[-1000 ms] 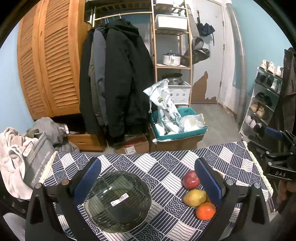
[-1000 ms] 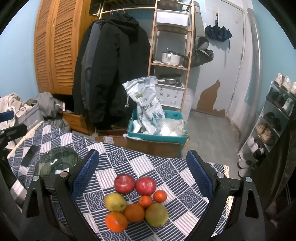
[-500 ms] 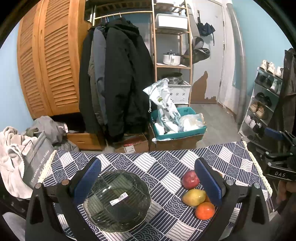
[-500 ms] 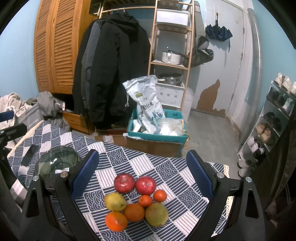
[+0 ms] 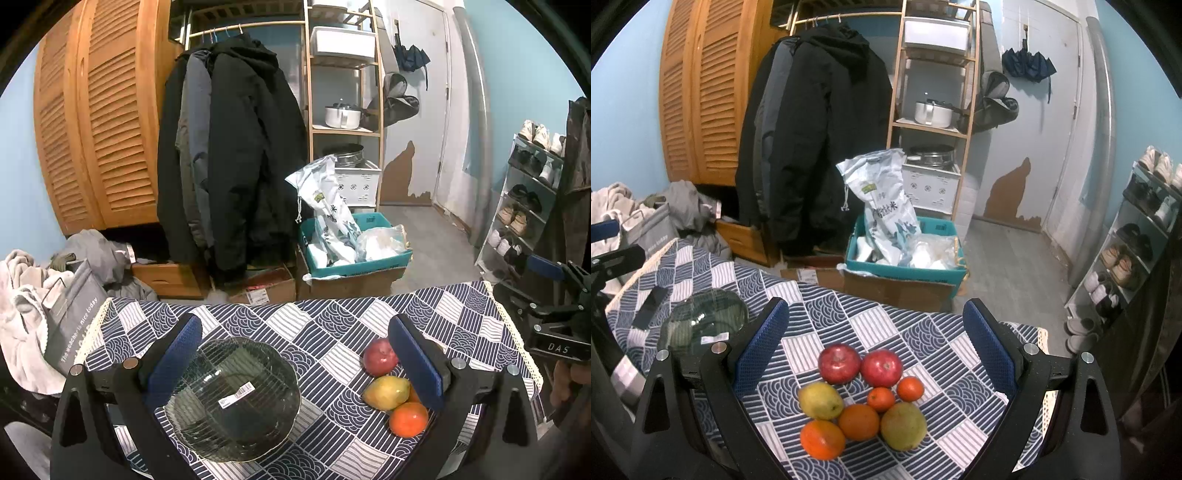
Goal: Organize fruits
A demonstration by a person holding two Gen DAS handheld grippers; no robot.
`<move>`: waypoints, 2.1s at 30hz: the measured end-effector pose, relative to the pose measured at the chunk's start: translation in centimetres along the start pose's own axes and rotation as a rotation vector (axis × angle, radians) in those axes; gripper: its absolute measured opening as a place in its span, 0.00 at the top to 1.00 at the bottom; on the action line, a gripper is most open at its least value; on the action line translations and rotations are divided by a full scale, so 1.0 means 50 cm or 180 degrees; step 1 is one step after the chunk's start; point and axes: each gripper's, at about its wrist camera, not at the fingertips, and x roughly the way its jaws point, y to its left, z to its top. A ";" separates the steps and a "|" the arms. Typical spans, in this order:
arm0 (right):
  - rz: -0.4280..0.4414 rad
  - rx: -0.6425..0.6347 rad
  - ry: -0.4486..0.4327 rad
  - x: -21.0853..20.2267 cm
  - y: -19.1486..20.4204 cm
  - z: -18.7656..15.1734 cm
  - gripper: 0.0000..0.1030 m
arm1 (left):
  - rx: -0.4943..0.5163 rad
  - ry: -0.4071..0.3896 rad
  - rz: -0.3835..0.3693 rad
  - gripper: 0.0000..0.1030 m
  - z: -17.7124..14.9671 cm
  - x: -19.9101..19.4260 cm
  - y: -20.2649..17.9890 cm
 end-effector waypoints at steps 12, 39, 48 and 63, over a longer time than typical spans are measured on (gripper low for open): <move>-0.0002 -0.0006 0.0005 0.000 -0.001 -0.002 0.09 | -0.0006 0.0002 0.0002 0.02 0.002 0.001 0.003; -0.0065 0.0003 0.0116 0.006 -0.030 -0.040 0.09 | 0.0043 0.0163 -0.0079 0.02 -0.044 0.022 -0.038; -0.0126 0.0004 0.0338 0.010 -0.057 -0.060 0.09 | 0.0129 0.0501 -0.0228 0.02 -0.062 0.072 -0.080; -0.0053 0.0250 0.0840 0.059 -0.111 -0.127 0.09 | 0.0250 0.0936 -0.0421 0.06 -0.120 0.142 -0.154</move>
